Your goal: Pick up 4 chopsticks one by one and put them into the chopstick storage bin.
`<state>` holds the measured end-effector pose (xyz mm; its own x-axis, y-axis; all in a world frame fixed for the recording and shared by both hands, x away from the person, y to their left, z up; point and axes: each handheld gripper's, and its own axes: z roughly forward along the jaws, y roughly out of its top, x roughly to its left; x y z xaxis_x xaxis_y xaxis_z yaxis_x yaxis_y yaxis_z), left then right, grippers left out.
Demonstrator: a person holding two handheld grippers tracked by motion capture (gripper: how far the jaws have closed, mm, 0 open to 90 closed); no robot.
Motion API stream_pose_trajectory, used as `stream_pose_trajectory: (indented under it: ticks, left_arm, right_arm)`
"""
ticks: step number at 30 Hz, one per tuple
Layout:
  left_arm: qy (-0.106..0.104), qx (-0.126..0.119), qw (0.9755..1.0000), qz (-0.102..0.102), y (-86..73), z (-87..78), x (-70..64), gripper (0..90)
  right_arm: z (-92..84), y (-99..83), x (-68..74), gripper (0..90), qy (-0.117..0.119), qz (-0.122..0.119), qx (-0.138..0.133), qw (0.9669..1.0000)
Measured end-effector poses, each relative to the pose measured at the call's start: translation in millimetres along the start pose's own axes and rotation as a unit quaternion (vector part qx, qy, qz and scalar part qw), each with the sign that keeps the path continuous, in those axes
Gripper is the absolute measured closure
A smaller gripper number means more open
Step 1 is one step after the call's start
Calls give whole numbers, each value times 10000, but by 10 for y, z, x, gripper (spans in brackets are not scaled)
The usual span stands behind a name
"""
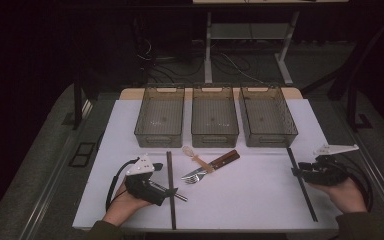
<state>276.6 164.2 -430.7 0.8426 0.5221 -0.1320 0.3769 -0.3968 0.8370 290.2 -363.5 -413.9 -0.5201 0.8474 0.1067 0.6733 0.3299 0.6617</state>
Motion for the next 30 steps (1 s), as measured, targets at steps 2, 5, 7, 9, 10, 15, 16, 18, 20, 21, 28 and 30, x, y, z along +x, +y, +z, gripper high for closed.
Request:
stream_pose_trajectory:
  ticks: [2, 5, 7, 9, 10, 15, 16, 18, 20, 21, 28, 30]
  left_arm:
    - [-14, -7, 10000, -15, -2, 3, -3, 0]
    - [-42, 13, 10000, -2, -1, 8, -4, 0]
    - [-56, 21, 10000, 0, 0, 15, -6, 0]
    - [-79, 14, 10000, 4, -1, 23, -9, 0]
    - [-96, 24, 10000, 16, -1, 25, -8, 0]
    - [-114, 61, 9999, 37, -3, 37, -16, 0]
    - [-116, 61, 9999, 44, -3, 38, -15, 0]
    - [-114, 57, 9999, 28, -3, 39, -14, 0]
    - [-110, 70, 9999, 33, -3, 39, -13, 0]
    - [-116, 78, 9999, 46, -3, 40, -12, 0]
    - [-122, 90, 9999, 53, -4, 43, -15, 0]
    - [-121, 89, 9999, 58, -4, 41, -15, 0]
  right_arm:
    - [29, 45, -27, 586, -83, 42, -32, 10000]
    - [126, 154, -107, 593, -435, 173, -137, 9988]
    - [188, 210, -161, 610, -583, 269, -162, 9978]
    - [293, 273, -234, 633, -681, 417, -167, 9967]
    - [325, 290, -255, 642, -706, 471, -150, 9963]
    - [485, 340, -326, 667, -809, 584, -71, 9950]
    - [513, 341, -333, 668, -828, 618, -41, 9946]
    - [558, 342, -343, 677, -852, 612, -7, 9945]
    - [591, 342, -350, 691, -933, 615, 21, 9937]
    - [602, 338, -355, 699, -932, 617, 23, 9937]
    - [630, 317, -356, 712, -983, 618, 31, 9932]
    - [639, 315, -352, 712, -963, 614, 39, 9935]
